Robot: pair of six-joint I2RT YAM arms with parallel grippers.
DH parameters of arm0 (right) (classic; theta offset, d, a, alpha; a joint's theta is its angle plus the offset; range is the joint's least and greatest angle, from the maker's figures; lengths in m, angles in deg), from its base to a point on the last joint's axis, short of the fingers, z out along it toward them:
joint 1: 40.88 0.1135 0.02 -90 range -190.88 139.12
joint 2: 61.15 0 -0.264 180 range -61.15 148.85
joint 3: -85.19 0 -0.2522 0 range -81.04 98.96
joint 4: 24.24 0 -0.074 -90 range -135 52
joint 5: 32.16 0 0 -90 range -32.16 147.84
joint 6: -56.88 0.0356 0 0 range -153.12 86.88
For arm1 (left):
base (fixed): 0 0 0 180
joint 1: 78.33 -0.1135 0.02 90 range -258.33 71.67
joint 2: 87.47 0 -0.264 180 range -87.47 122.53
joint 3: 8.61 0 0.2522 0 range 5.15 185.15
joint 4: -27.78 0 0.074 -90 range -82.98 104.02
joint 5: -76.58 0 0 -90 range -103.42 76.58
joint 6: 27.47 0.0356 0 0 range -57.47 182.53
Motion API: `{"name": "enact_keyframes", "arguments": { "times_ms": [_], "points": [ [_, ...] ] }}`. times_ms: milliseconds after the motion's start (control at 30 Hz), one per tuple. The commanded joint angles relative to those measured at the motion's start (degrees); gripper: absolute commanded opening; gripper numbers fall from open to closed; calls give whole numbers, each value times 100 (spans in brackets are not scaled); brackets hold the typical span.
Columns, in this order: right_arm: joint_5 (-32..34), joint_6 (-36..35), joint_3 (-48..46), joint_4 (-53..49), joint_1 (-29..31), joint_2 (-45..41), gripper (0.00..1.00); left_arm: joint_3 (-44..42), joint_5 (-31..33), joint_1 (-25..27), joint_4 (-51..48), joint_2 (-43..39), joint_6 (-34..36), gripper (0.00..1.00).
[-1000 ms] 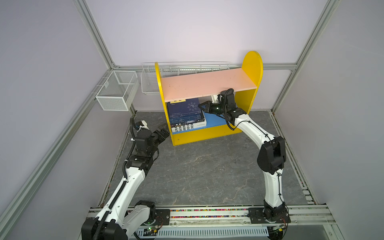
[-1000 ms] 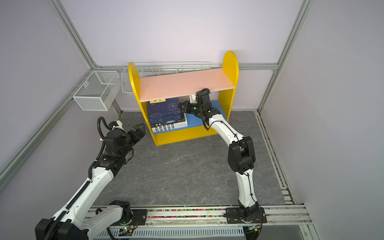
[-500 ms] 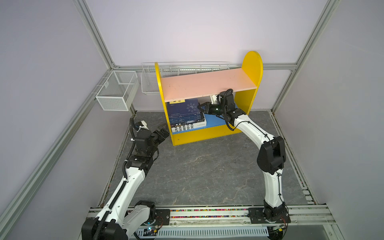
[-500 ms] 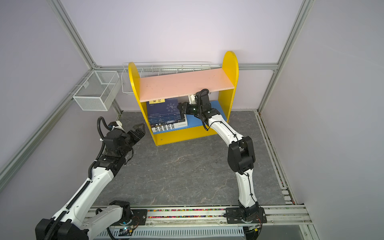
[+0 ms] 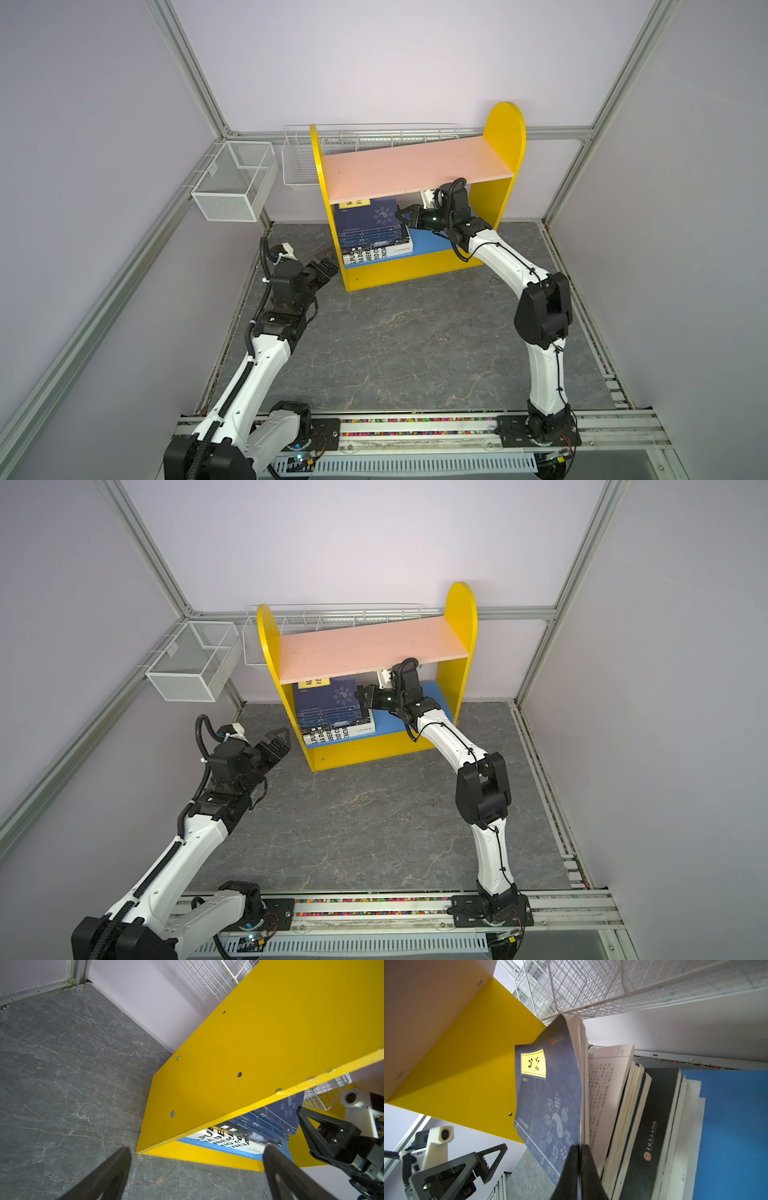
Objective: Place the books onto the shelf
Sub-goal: 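Keep pressing the book flush into the shelf with the right gripper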
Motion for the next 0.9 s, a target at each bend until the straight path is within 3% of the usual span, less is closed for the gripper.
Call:
{"name": "enact_keyframes", "arguments": {
  "times_ms": [0, 667, 867],
  "points": [
    [-182, -119, -173, 224, -136, -328, 7, -77, -1, -37, 158, -20, -52, 99],
    [-127, 1, 132, 308, 72, -167, 12, -105, -45, -43, 251, 68, -114, 99],
    [67, -76, 165, 181, 46, -178, 17, -123, -43, -59, 209, 11, -81, 99]
  ]
}}
